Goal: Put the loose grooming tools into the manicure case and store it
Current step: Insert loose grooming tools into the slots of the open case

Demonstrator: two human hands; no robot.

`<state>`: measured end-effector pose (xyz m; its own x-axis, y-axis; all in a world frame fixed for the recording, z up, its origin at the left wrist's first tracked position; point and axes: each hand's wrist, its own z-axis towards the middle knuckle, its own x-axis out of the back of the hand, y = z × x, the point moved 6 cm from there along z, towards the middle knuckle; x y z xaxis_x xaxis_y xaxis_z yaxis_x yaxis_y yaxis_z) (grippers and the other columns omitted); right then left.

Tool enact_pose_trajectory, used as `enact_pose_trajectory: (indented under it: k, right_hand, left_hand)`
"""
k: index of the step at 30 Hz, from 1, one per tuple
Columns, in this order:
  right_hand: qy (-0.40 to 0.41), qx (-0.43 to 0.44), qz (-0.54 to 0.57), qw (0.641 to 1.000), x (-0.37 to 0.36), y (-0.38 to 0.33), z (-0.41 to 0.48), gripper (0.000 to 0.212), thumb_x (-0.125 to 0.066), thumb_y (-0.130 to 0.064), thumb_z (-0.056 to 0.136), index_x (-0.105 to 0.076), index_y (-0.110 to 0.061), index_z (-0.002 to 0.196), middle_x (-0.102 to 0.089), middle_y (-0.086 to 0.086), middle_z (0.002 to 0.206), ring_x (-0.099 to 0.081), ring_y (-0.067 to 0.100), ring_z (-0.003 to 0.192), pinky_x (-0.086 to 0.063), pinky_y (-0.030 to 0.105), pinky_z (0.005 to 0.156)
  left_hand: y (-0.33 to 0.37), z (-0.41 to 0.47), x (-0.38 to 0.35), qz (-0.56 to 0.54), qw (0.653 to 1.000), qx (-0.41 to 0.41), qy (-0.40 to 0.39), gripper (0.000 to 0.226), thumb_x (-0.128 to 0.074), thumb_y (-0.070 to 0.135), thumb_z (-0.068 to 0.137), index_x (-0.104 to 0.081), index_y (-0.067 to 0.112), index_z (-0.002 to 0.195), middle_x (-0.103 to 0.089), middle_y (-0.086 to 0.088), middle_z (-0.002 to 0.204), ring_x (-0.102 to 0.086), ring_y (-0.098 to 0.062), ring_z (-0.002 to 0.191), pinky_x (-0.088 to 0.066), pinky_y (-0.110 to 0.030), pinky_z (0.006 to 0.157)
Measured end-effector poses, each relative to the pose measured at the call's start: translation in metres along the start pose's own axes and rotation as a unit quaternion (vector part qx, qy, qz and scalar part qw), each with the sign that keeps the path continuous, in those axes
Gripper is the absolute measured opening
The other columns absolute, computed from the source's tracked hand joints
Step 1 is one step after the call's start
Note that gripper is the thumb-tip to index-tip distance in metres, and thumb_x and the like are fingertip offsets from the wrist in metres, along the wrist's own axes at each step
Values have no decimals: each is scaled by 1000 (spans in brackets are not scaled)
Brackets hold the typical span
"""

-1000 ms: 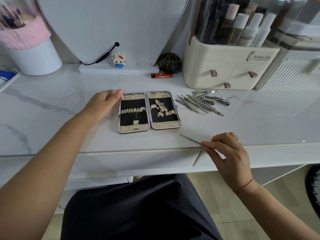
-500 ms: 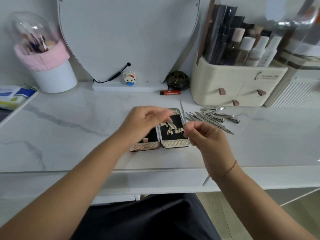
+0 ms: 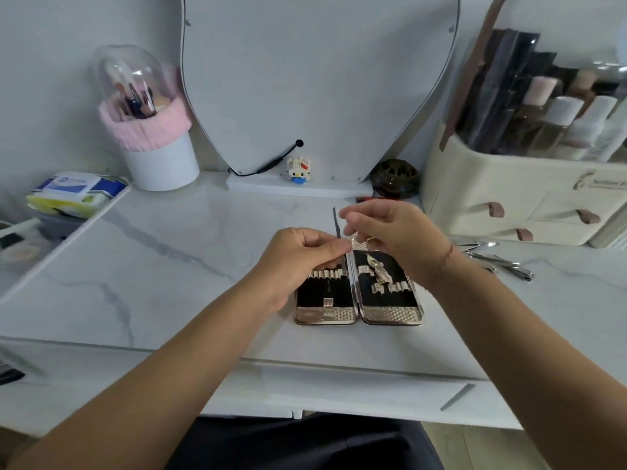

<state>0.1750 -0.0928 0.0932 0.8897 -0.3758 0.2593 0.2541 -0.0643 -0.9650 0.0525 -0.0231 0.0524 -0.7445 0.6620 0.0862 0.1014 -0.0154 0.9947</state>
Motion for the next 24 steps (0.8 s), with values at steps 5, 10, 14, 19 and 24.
enact_pose_trajectory:
  k: [5,10,14,19,24]
  right_hand:
    - [-80,-22,41,996,-21,1,32,13,-63,-9,84,-67,1,91,-64,4,67,-50,7,55,-42,19,57]
    - [-75,-92,108,987,-31,22,56,7,-63,-6,85,-67,-1,88,-68,4,65,-58,5,53,-51,15,54]
    - [-74,-139,107,982,-44,42,70,10,-65,-5,84,-65,2,90,-69,8,66,-65,10,56,-57,20,59]
    - [-62,-107,20,992,-50,44,78,12,-65,2,82,-63,5,93,-66,16,74,-66,12,55,-59,23,61]
    - [-63,-67,-51,994,-53,44,78,12,-67,0,81,-65,3,93,-67,15,72,-65,10,53,-58,21,60]
  left_hand:
    - [-3,9,7,38,999,-13,-20,9,-75,26,75,-73,17,78,-70,5,66,-62,-4,65,-49,-16,67]
    - [-1,22,38,200,972,-118,-14,22,-65,33,84,-70,20,100,-69,7,96,-61,-2,90,-45,-21,85]
    - [-23,20,58,389,911,-81,-109,101,-66,71,60,-35,21,142,-36,5,146,-29,-6,135,-22,-27,113]
    - [-35,11,53,486,852,-101,-166,127,-54,80,45,-9,23,149,-11,6,156,4,16,121,7,-4,98]
    - [-38,11,53,480,852,-112,-174,126,-61,80,49,-7,24,149,-9,7,157,8,20,117,10,-5,98]
